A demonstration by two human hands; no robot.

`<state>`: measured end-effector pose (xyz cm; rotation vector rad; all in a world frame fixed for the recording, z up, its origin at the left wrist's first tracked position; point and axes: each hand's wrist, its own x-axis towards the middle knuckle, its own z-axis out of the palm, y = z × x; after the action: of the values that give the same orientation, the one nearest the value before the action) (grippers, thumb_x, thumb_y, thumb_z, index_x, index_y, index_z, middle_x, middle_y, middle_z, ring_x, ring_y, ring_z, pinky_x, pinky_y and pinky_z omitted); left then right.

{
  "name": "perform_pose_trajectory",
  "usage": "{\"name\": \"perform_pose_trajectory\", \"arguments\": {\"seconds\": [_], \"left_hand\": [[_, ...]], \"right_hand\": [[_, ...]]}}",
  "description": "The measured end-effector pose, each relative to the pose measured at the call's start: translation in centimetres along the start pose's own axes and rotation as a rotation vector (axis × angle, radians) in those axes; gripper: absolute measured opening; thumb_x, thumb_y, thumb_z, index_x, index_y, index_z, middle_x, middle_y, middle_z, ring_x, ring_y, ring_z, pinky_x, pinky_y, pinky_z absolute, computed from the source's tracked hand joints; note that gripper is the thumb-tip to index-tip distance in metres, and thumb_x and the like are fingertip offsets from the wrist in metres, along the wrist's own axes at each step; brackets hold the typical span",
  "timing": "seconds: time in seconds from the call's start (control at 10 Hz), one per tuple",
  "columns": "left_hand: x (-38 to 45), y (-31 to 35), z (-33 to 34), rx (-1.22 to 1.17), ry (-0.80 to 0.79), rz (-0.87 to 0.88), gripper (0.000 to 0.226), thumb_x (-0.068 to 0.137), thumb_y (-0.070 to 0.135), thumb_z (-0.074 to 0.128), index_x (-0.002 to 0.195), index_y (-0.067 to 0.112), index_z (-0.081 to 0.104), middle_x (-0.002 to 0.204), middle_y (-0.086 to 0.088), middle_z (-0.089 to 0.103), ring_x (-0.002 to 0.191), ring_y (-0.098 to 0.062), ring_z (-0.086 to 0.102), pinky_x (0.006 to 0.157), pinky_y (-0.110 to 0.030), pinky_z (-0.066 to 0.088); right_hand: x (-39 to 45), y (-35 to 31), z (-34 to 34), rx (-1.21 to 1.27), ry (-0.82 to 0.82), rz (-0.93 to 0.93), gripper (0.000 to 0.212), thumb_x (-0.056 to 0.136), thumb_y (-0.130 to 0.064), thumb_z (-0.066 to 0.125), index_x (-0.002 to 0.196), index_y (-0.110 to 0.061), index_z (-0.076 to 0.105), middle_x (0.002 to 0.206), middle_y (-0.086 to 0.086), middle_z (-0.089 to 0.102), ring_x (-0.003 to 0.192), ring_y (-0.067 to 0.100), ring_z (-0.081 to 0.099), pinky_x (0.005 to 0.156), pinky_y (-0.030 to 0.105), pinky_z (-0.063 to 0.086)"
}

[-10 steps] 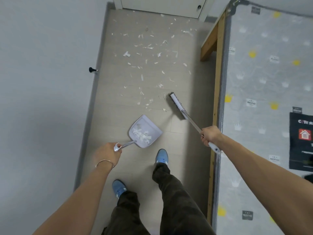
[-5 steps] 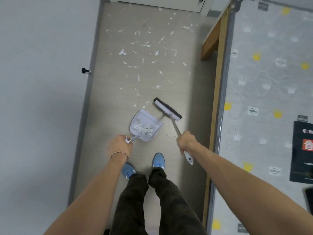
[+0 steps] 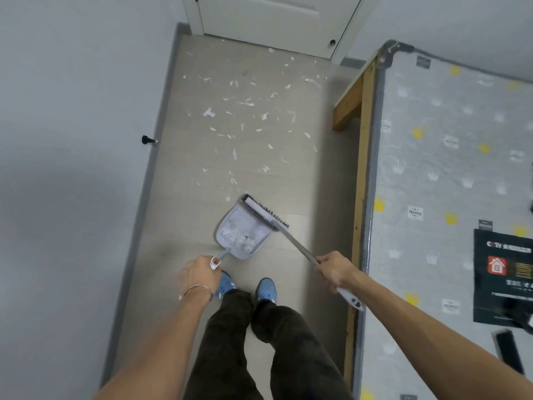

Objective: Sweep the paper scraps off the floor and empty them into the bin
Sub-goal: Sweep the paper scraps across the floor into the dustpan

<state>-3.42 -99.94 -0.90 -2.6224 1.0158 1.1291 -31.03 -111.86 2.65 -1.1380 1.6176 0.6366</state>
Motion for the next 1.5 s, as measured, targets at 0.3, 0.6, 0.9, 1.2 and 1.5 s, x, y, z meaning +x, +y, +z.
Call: {"name": "perform_pose_trajectory", "arguments": {"seconds": [0.3, 0.6, 0.9, 1.2, 1.5], "left_hand": [[-0.9, -6.6, -2.9, -0.036, 0.051, -0.173, 0.027, 0.086, 0.033, 0.048, 0.094, 0.021, 0.07, 0.096, -0.009, 0.071, 0.092, -0.036, 0.064, 0.071, -0.032, 0.048], [1.2, -6.7, -0.7, -0.036, -0.017, -0.235, 0.025, 0.092, 0.03, 0.051, 0.095, 0.014, 0.07, 0.098, -0.015, 0.07, 0.093, -0.038, 0.064, 0.067, -0.031, 0.043], [-0.3, -5.3, -0.5, -0.095, 0.015, -0.291, 0.025, 0.094, 0.028, 0.051, 0.096, 0.014, 0.072, 0.097, -0.015, 0.07, 0.08, -0.032, 0.061, 0.065, -0.029, 0.04], [-2.5, -8.0, -2.5, -0.181, 0.084, -0.329, 0.034, 0.096, 0.034, 0.048, 0.09, 0.009, 0.071, 0.089, -0.014, 0.069, 0.073, -0.03, 0.058, 0.061, -0.03, 0.042], [0.8, -11.4, -3.4, -0.233, 0.099, -0.352, 0.032, 0.091, 0.033, 0.051, 0.084, 0.01, 0.071, 0.087, -0.016, 0.069, 0.071, -0.032, 0.054, 0.061, -0.029, 0.039]], "right_hand": [[3.2, -7.8, -1.2, -0.018, 0.115, -0.041, 0.029, 0.092, -0.007, 0.05, 0.117, 0.003, 0.062, 0.079, 0.009, 0.06, 0.066, 0.021, 0.058, 0.055, 0.027, 0.048], [5.2, -11.7, 4.5, -0.141, 0.022, -0.097, 0.032, 0.091, -0.01, 0.045, 0.119, 0.001, 0.056, 0.104, 0.018, 0.063, 0.083, 0.028, 0.059, 0.059, 0.03, 0.05], [1.8, -8.5, 3.8, -0.328, -0.181, -0.105, 0.01, 0.085, -0.009, 0.062, 0.096, -0.01, 0.062, 0.084, 0.006, 0.053, 0.067, 0.018, 0.05, 0.052, 0.019, 0.045], [3.1, -12.0, 0.5, -0.203, -0.006, -0.156, 0.033, 0.091, -0.012, 0.048, 0.12, -0.005, 0.062, 0.07, 0.002, 0.053, 0.054, 0.016, 0.05, 0.046, 0.014, 0.042], [6.7, -21.3, 2.3, -0.324, 0.163, -0.125, 0.013, 0.08, 0.003, 0.055, 0.091, -0.001, 0.06, 0.069, 0.008, 0.064, 0.07, 0.025, 0.067, 0.053, 0.028, 0.05]]}}
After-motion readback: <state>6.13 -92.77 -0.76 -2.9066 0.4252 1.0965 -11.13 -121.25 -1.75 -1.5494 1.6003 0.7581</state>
